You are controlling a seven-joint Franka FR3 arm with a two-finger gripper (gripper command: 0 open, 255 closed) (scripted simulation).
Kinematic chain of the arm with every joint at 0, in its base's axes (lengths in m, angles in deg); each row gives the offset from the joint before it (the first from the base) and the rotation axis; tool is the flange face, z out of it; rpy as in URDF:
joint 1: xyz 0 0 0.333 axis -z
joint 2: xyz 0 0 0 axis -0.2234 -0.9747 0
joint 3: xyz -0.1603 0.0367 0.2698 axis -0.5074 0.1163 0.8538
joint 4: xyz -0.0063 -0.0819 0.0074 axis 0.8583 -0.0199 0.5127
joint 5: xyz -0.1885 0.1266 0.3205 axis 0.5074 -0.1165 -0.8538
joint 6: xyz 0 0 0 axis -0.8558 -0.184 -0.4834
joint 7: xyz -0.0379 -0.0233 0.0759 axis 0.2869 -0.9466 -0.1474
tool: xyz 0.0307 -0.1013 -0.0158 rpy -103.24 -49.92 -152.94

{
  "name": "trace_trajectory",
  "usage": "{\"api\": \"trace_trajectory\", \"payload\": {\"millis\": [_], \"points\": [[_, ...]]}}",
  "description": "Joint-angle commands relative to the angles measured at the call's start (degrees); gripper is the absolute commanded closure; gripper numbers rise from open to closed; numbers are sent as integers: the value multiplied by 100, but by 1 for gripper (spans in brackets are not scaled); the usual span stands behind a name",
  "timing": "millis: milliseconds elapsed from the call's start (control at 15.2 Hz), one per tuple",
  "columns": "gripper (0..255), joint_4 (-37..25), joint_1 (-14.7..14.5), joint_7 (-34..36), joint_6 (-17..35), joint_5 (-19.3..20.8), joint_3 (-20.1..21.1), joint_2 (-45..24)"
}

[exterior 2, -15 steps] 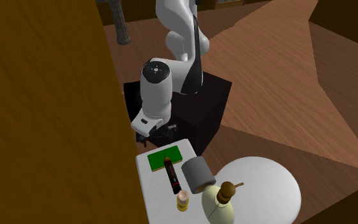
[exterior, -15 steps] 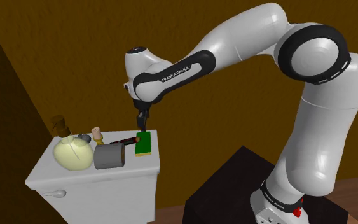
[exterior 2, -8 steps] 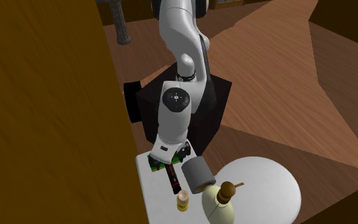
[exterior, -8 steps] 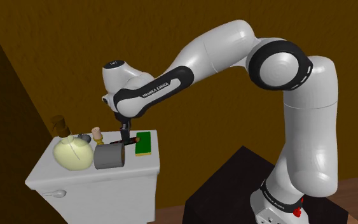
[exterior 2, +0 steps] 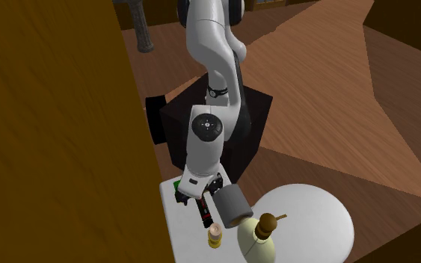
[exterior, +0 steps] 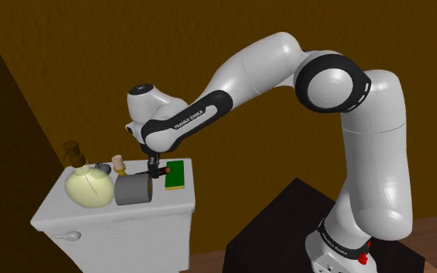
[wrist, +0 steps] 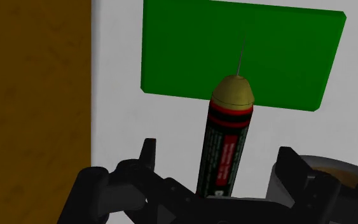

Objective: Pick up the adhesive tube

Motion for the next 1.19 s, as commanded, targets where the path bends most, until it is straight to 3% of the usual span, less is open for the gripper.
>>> {"api": "trace_trajectory", "payload": {"millis": [0, 66, 660, 1122], "points": [[0, -20, -31, -6, 15, 0, 18, -122], [255, -49, -33, -9, -16, -4, 21, -120], [255, -21, -31, -7, 15, 0, 17, -122], [255, -170, 1, -107, -398, -115, 77, 153]]}}
